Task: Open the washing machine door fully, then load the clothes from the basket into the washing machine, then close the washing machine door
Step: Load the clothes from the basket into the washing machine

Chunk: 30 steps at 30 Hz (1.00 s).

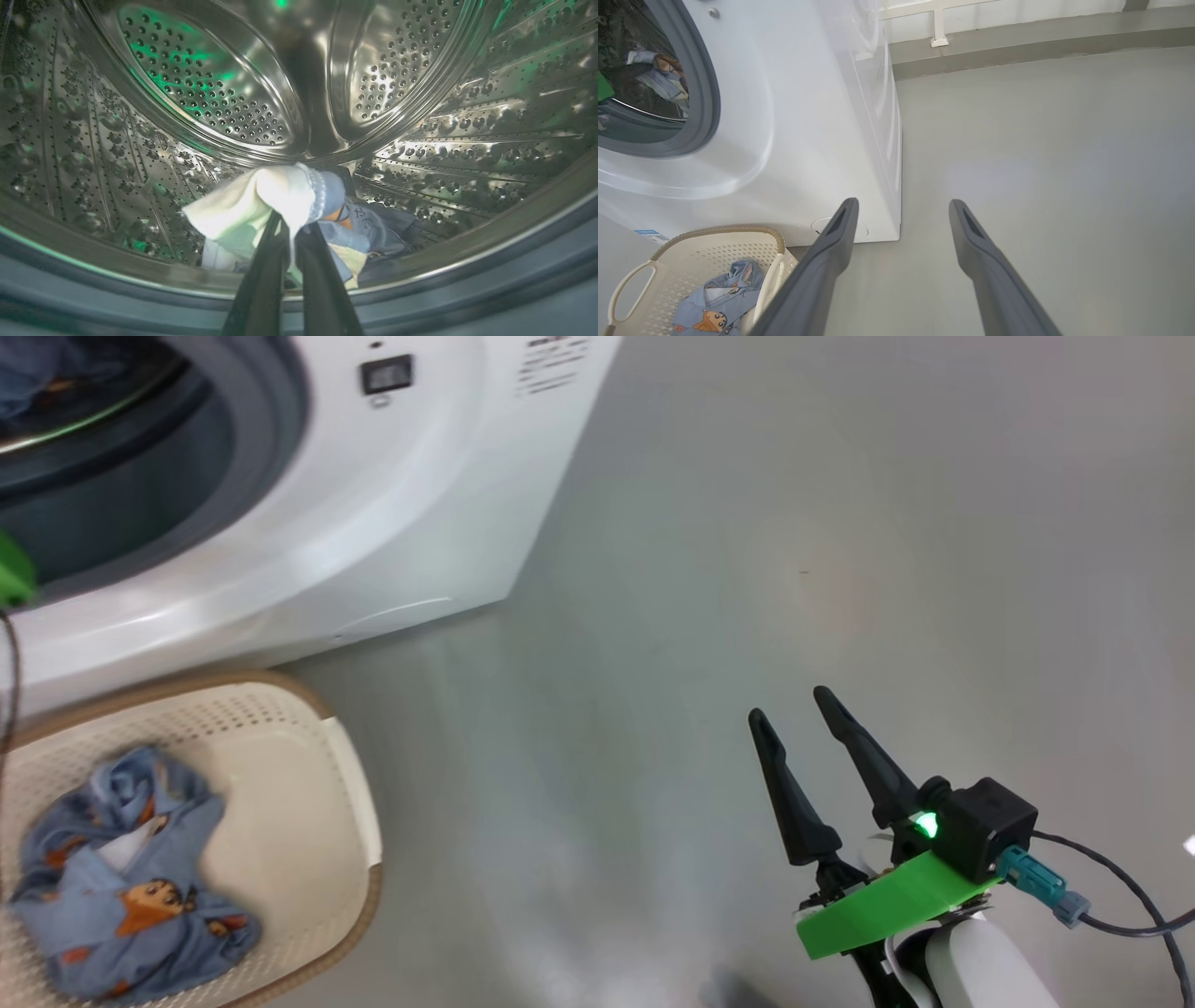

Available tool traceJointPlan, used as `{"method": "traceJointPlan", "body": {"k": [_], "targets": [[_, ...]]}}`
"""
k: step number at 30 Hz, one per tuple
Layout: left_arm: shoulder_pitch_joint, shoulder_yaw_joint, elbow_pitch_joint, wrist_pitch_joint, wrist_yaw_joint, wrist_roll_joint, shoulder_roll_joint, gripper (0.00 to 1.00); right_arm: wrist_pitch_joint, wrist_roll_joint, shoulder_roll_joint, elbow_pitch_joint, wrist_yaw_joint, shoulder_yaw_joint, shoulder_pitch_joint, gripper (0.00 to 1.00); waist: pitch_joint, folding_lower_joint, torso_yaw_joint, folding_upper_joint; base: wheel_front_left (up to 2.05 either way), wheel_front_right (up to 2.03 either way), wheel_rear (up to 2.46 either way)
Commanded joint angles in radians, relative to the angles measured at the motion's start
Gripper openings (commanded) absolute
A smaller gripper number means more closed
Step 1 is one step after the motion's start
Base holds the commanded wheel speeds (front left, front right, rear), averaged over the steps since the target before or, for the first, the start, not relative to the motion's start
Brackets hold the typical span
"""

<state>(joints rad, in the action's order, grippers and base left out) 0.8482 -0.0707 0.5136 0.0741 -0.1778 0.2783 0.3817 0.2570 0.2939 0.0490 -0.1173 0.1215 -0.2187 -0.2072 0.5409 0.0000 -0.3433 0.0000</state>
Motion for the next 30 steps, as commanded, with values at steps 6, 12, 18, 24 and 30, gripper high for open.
{"method": "traceJointPlan", "body": {"k": [6,12,18,24,30], "targets": [[0.164,0.017,0.17,0.076,0.025,-0.031,0.097,0.0,0.005,0.006,0.001,0.02,0.009,-0.053,0.017,1.0,0.044,0.0,-0.082,0.0,0.0,0.0,0.0],[0.306,0.006,0.319,0.128,0.032,-0.055,0.145,0.0,0.005,0.008,0.001,0.022,0.009,-0.071,0.022,1.0,0.099,0.0,-0.125,0.0,0.0,0.0,0.0],[0.407,-0.012,0.427,0.158,0.029,-0.077,0.166,0.0,0.005,0.021,0.001,0.029,0.009,-0.078,0.028,1.0,0.125,0.0,-0.143,0.0,0.0,0.0,0.0],[0.461,-0.048,0.529,0.127,0.049,-0.096,0.17,0.0,0.005,0.026,0.001,0.026,0.009,-0.085,0.032,1.0,0.12,0.0,-0.148,0.0,0.0,0.0,0.0],[0.524,-0.081,0.613,0.071,0.058,-0.11,0.155,1.0,0.005,0.033,0.001,0.02,0.009,-0.088,0.037,1.0,0.11,0.0,-0.145,0.0,0.0,0.0,0.0]]}}
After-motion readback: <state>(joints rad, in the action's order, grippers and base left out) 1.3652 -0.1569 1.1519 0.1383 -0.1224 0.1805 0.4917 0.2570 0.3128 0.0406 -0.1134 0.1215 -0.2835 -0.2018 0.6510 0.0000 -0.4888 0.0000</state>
